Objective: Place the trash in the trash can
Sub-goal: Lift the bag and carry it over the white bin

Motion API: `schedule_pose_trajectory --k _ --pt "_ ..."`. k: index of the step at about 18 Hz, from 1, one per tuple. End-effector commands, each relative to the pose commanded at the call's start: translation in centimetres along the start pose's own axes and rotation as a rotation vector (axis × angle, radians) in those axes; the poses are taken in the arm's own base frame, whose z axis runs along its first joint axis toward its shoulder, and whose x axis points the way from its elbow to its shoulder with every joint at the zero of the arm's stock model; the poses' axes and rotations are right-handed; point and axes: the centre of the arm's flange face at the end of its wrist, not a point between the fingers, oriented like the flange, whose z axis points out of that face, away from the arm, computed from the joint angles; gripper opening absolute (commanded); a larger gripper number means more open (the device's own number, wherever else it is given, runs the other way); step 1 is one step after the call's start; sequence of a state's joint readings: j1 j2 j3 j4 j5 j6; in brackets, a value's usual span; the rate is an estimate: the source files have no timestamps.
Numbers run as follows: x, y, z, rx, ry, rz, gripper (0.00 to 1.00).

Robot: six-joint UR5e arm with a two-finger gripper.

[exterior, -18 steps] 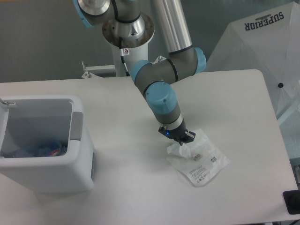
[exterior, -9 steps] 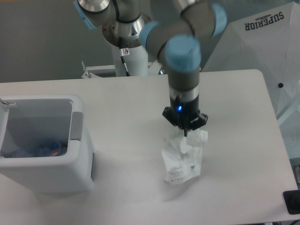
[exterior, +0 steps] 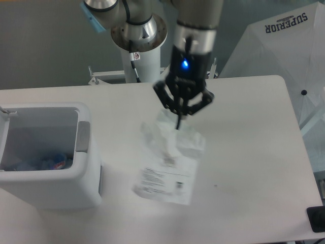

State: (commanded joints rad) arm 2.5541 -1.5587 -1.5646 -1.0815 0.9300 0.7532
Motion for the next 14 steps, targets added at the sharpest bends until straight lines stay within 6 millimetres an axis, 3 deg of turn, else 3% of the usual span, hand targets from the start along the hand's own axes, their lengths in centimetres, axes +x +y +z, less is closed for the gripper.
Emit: schedule_pose_trajectory --k 3,9,14 --pt "3.5 -0.5 -1.4 0.044 0.040 0.001 0.00" --pt "10.0 -2.0 -1.3 0.086 0.145 0.025 0.00" --pt "14.6 -0.1 2.1 0.043 0.239 0.064 0.00"
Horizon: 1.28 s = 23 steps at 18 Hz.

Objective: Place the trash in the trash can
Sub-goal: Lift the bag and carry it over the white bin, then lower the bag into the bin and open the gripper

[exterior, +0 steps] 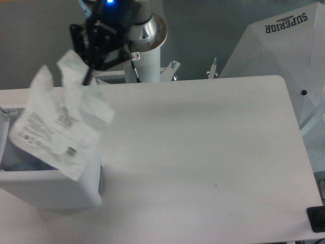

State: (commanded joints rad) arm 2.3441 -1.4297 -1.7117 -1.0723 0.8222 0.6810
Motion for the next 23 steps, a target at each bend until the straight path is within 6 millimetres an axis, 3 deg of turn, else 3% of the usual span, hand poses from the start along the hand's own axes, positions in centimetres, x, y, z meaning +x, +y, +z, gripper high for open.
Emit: schedule_pose_trajectory --k 6,10,16,19,23 --pt "2.5 0.1 0.4 -0.007 0.028 0.014 0.00" --pt "4.1 0.8 1.8 -0.025 0.065 0.036 0.00" --pt "3.4 1.6 3.2 -0.046 0.082 0.015 0.00" --pt "1.8 2.3 5.3 -0.069 0.112 -0.022 0.00" --pt "0.6 1.9 6.6 -0.044 0.163 -0.058 0.01"
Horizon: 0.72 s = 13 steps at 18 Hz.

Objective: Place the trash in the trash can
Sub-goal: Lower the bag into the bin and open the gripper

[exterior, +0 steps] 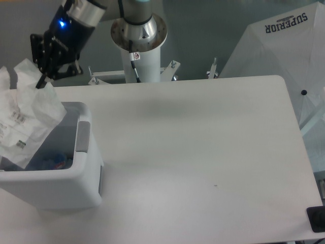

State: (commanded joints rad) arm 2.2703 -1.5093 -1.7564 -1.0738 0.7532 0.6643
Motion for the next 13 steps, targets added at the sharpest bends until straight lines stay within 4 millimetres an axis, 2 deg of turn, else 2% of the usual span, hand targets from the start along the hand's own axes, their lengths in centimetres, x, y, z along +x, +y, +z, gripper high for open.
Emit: schedule_pose_trajectory --k 3,5,6,8,9,13 --pt "-0.7 0.6 0.9 -0.011 0.010 -0.016 0.08" --pt "-1.4 -0.3 0.6 0.008 -0.005 -0.007 0.17" --pt "-1.5 -0.4 0.5 0.014 -0.010 -0.007 0.29" --pt "-1.7 -0.3 0.7 0.021 -0.023 0.022 0.86" --pt "-1.8 -0.5 0.4 0.032 -0.035 0.028 1.00" --pt "-3.2 -0.3 -1.4 0.059 -0.083 0.032 1.00"
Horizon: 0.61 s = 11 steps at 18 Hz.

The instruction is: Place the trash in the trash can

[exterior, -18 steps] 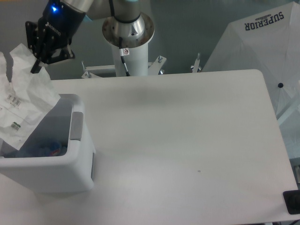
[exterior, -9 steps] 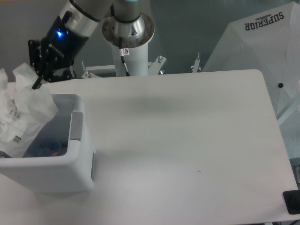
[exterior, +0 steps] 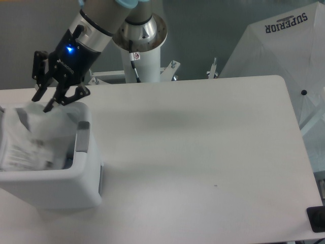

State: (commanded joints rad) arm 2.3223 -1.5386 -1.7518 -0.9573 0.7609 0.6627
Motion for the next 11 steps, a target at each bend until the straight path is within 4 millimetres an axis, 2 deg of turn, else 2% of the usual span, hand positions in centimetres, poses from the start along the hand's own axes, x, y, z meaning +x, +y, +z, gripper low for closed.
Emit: schedule_pose_trajectory --k 3,7,9,11 --pt "-3.0 0.3 -3.2 0.051 -0.090 0.011 1.00" --pt "-8.2 2.0 -8.0 0.086 -0.223 0.086 1.00" --pt "-8.9 1.7 -9.5 0.071 -0.270 0.213 1.00" --pt "-9.6 1.9 -10.1 0.018 -0.330 0.241 1.00"
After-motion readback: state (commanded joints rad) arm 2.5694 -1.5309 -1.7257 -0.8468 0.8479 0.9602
